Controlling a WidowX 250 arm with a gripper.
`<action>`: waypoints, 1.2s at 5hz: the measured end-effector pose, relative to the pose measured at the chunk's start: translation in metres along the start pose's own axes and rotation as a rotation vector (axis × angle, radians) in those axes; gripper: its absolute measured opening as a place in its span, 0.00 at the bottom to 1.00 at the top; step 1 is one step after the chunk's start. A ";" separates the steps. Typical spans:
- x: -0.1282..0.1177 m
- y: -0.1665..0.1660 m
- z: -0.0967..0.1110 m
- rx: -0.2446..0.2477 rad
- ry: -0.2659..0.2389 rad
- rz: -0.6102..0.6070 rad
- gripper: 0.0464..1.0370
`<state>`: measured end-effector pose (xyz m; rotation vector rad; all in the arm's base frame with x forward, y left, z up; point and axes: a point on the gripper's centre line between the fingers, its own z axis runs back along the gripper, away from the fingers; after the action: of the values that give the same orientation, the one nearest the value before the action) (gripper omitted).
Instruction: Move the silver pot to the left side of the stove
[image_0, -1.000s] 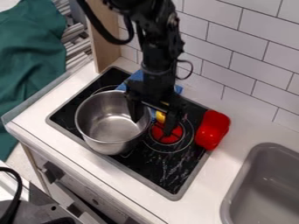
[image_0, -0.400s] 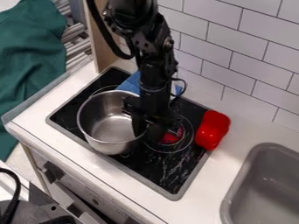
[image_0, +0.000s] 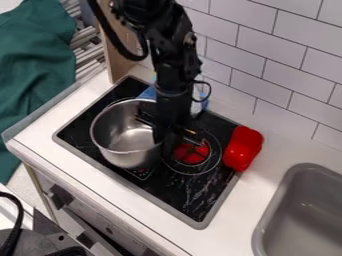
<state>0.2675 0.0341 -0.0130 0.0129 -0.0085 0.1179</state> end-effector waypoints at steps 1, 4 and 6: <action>-0.007 0.006 0.027 0.047 -0.023 0.046 0.01; 0.025 0.040 0.042 0.060 -0.055 0.163 0.01; 0.036 0.062 0.005 0.043 0.041 0.214 0.01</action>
<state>0.2963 0.1003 -0.0069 0.0528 0.0334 0.3323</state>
